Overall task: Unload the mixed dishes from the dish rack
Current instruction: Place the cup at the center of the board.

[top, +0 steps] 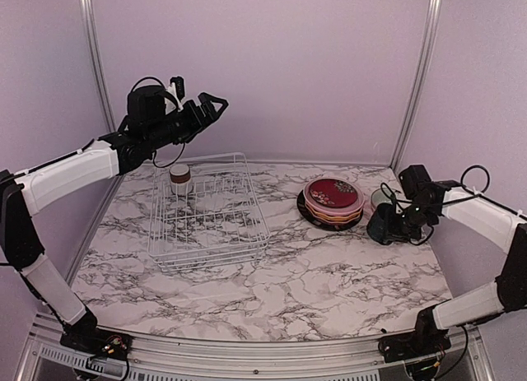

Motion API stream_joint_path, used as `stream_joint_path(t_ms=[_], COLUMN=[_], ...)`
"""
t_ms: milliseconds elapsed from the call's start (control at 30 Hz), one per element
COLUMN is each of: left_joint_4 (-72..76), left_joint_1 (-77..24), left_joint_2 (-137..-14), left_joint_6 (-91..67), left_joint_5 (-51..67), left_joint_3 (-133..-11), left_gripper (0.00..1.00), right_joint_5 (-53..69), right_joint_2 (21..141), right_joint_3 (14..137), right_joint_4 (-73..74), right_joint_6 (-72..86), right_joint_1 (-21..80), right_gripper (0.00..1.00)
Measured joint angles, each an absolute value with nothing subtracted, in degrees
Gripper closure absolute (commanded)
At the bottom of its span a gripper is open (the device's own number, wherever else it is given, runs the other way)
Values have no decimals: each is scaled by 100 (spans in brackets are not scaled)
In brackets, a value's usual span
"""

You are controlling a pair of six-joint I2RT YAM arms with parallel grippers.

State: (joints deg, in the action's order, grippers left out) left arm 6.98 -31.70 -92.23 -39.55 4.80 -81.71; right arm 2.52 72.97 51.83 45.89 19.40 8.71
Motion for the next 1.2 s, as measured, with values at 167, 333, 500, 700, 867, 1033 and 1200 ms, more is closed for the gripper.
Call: stream_joint_path(t_ms=[167,333,500,700,867,1033,1200], left_joint_4=[692,648,613,545,517,519,497], left_joint_1=[-3155,-3131,-3081,-2980,-2936,-2912,-2891], left_joint_2=[-9223,-9223,-9223,-9223,-9223,-9223,-9233], left_joint_6=[-3955,-3955,-3955,-3959,-3964,-3964,-3964], left_joint_5=[440,401,351,287,290,290,266], left_joint_3=[-8152,-8143,-8108,-7994,-7950,-7950,-7950], left_gripper=[1,1,1,1,1,1,1], right_joint_5=[-292,-580,-666,-548,-132,185,250], right_joint_2=[7299,7369,7679,7856,7852,7859,7933], right_joint_3=[5092,4836,4805,4805,4805,4790,4786], right_joint_4=[4510,4364,4316,4198,4066,4016,3942], right_joint_6=[1925,1944,1942,1872,1702,1588,1535], right_joint_1=[840,751,727,714,711,735,803], right_gripper=[100,100,100,100,100,100,100])
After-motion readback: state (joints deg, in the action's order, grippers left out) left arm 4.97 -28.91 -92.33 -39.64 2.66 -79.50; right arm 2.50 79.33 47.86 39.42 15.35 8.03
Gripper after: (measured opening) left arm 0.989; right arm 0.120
